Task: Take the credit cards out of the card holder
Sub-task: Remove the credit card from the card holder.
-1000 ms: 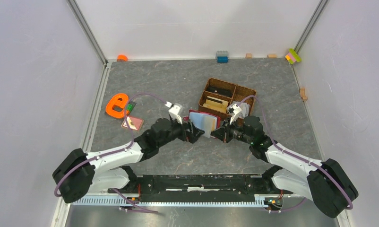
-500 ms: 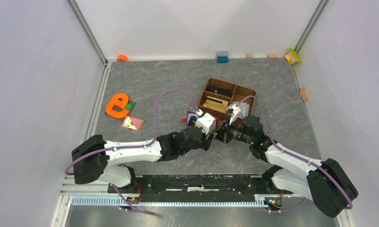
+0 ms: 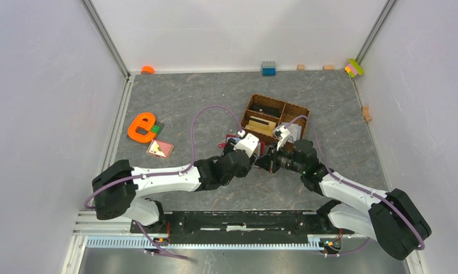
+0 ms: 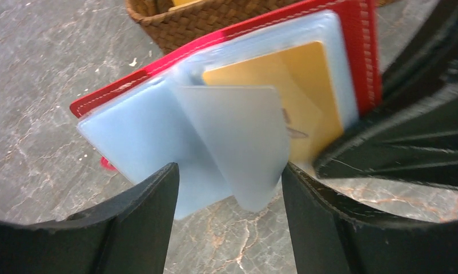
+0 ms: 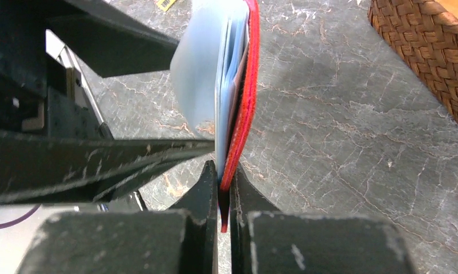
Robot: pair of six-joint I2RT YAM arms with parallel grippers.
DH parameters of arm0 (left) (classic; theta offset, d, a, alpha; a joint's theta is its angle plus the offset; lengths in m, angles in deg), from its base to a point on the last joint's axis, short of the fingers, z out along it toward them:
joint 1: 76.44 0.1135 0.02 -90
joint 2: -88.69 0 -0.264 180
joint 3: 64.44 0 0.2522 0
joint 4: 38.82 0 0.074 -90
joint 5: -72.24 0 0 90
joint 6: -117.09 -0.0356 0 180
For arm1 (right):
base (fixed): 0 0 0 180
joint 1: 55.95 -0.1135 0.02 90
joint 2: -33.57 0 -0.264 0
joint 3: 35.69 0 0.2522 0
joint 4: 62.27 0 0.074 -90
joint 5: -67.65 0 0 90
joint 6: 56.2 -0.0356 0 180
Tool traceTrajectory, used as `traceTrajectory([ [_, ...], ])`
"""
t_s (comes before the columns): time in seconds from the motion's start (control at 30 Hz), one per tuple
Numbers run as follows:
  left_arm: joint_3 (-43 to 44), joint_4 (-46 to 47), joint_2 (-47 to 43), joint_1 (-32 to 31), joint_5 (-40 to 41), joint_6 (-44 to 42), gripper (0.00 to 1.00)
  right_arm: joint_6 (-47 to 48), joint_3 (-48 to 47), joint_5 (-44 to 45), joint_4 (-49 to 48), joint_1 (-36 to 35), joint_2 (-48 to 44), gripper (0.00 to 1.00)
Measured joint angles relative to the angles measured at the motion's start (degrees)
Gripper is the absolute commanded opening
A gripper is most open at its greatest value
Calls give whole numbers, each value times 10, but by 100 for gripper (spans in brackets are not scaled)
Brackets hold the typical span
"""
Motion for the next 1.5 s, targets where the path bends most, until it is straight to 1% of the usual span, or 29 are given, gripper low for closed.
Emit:
traceTrajectory([
  [0.17, -3, -8, -6, 28, 5, 9, 71, 0, 0, -4, -8, -2, 0, 0],
  [0.33, -16, -8, -32, 52, 3, 24, 71, -2, 0, -10, -11, -3, 0, 0],
  [0.57, -47, -2, -70, 104, -38, 48, 71, -4, 0, -18, -17, -3, 0, 0],
  [0.8, -91, 26, -94, 206, -144, 104, 81, -4, 0, -10, -13, -3, -8, 0],
  [0.87, -107, 32, -104, 228, -164, 117, 88, -4, 0, -2, -9, -3, -20, 0],
  [1.0, -124, 42, -126, 235, -186, 135, 100, -4, 0, 21, -3, 2, -43, 0],
  [1.1, -126, 57, -128, 235, -205, 145, 100, -5, 0, 31, -3, 11, -49, 0],
  [1.2, -146, 97, -136, 235, -238, 153, 100, -10, 0, 36, -3, 24, -50, 0],
  [1.3, -182, 124, -167, 235, -261, 158, 100, -18, 2, 38, -3, 36, -50, 0],
  [1.4, -203, 144, -201, 235, -266, 164, 100, -26, 7, 36, -3, 47, -49, 0],
  [1.5, -213, 184, -210, 235, -287, 167, 100, -40, 13, 19, -17, 59, -42, 0],
])
